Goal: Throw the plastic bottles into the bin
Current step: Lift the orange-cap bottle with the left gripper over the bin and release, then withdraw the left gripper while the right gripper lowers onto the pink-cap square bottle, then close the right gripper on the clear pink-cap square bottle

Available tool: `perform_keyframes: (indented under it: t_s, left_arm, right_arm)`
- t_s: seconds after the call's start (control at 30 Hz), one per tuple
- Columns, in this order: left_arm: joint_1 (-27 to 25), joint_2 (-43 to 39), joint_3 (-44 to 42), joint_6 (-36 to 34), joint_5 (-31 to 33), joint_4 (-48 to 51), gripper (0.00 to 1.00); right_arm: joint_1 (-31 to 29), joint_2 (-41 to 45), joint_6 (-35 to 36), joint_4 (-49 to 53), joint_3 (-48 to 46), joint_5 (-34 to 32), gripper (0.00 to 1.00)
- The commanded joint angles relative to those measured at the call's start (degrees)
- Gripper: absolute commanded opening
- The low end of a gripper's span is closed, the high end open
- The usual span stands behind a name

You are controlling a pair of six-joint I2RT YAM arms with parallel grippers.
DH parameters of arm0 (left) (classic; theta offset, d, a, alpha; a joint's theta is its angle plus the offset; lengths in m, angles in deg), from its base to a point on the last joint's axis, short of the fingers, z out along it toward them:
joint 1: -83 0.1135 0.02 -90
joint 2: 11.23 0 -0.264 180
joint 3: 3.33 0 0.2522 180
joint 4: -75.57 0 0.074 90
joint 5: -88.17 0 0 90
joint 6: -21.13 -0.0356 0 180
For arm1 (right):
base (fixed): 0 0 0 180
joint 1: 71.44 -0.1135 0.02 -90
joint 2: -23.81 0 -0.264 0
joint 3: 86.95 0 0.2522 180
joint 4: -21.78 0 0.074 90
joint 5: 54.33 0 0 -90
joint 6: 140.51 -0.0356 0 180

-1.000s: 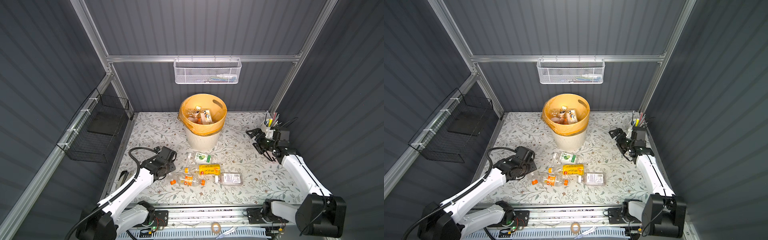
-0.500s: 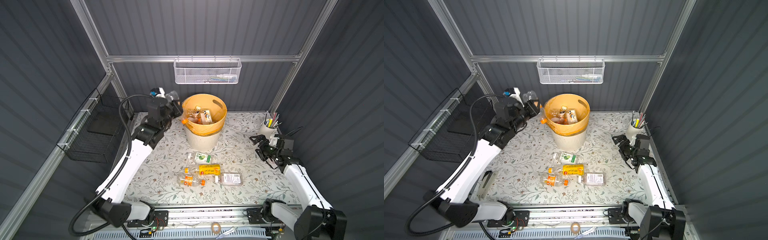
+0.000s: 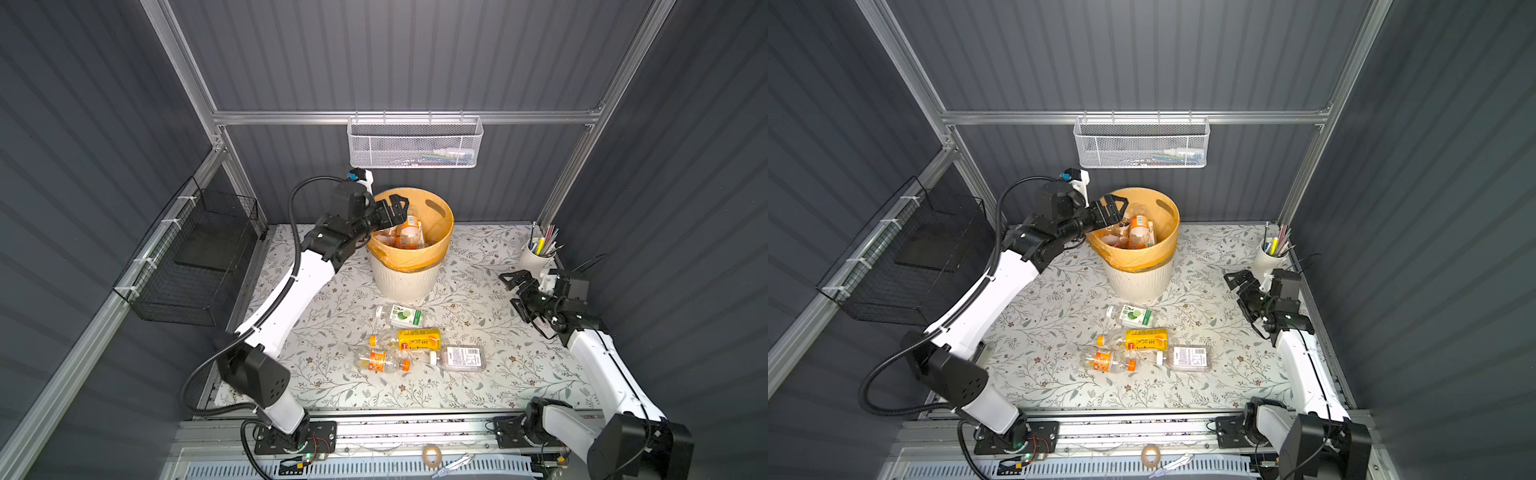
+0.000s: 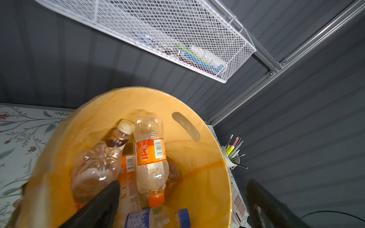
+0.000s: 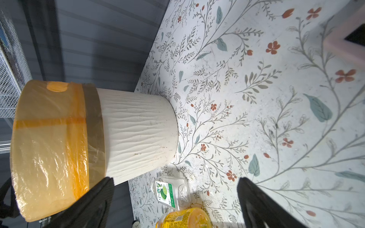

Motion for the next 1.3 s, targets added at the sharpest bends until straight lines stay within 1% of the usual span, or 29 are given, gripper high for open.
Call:
perform_keyframes:
  t_s: [0.0,0.07,0.17,0.3,0.33,0.37,0.43,0.5,0.63,0.77,0.9,1.03,1.27]
  left_arm:
    - [0.08,-6.82,-3.93,-4.49,3.56,-3.88,1.00]
    - [0.03,-9.16,-6.86,-5.18,6.08,-2.91,1.00]
    - [0.12,-12.10,-11.66,-5.58,9.08,-2.33,1.00]
    - [0.12,-15.09,-16.86,-5.37,12.79,-1.09,1.00]
    - [0.12,-15.78,-20.07,-5.33,13.61,-0.72,1.00]
    - [0.12,-16.40,-21.12,-5.42,14.15,-0.47,1.00]
    - [0.12,-17.50,-23.43,-5.38,16.06,0.36,1.00]
    - [0.16,-18.38,-25.23,-5.20,17.64,1.41,1.00]
    - [0.21,-19.91,-28.15,-5.23,18.88,2.36,1.00]
    - [0.29,-20.99,-30.47,-5.06,20.04,2.89,1.00]
    - [0.35,-21.76,-32.10,-5.16,20.87,3.00,1.00]
    - [0.51,-22.51,-33.76,-4.89,21.21,3.03,1.00]
    - [0.73,-23.87,-36.03,-4.78,22.79,3.57,1.00]
  right_arm:
    - [0.04,0.58,-1.97,-0.63,-2.32,1.07,0.99]
    - [-0.14,1.10,-2.88,0.20,-3.19,0.53,0.99]
    - [-0.53,2.57,-5.07,4.02,-4.04,-1.51,0.99]
    - [-2.79,5.77,-8.37,11.12,-4.74,-5.10,0.99]
    - [-3.62,6.57,-9.21,13.82,-4.76,-6.07,0.99]
    - [-4.62,7.47,-10.32,16.08,-4.67,-7.28,0.99]
    - [-7.92,9.91,-13.79,20.23,-5.24,-9.66,0.99]
    - [-11.55,12.49,-19.52,23.33,-6.03,-12.80,0.99]
    - [-19.85,16.54,-30.52,29.57,-6.57,-17.07,0.99]
    - [-25.97,17.47,-38.21,33.54,-6.46,-18.31,0.99]
    - [-31.37,16.38,-44.27,33.63,-6.67,-20.04,0.99]
    - [-35.59,11.98,-47.33,31.09,-6.00,-21.69,0.99]
    - [-39.78,2.84,-51.19,24.94,-6.75,-23.07,0.99]
